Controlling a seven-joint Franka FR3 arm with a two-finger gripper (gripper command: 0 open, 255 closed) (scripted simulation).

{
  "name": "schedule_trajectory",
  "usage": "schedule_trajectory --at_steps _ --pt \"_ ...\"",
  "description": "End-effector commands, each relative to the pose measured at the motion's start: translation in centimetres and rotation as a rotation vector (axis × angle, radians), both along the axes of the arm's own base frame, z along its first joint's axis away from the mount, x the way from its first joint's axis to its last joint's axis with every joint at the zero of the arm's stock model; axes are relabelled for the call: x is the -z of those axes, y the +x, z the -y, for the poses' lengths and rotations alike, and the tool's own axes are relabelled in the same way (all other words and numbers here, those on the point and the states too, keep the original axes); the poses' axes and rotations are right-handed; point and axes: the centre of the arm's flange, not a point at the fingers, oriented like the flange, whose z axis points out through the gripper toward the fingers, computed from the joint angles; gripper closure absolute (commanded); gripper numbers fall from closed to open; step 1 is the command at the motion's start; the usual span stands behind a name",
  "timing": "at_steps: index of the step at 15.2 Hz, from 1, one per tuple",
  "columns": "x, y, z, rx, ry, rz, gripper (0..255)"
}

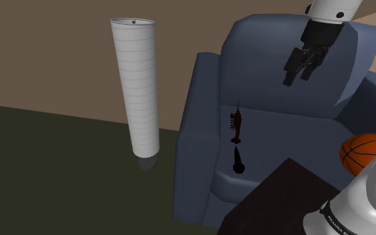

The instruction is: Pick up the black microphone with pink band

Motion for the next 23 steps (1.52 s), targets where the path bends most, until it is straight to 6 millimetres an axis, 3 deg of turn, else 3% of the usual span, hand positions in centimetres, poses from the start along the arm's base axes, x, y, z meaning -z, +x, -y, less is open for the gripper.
schedule_trajectory --at_steps 1,12,23 --pt "0.0 0.0 0.0 0.0 0.0 0.0 0" --pt "13.7 5.3 2.1 0.225 0.052 -0.051 0" --pt "27.8 9.5 4.5 0.45 0.103 -0.102 0"
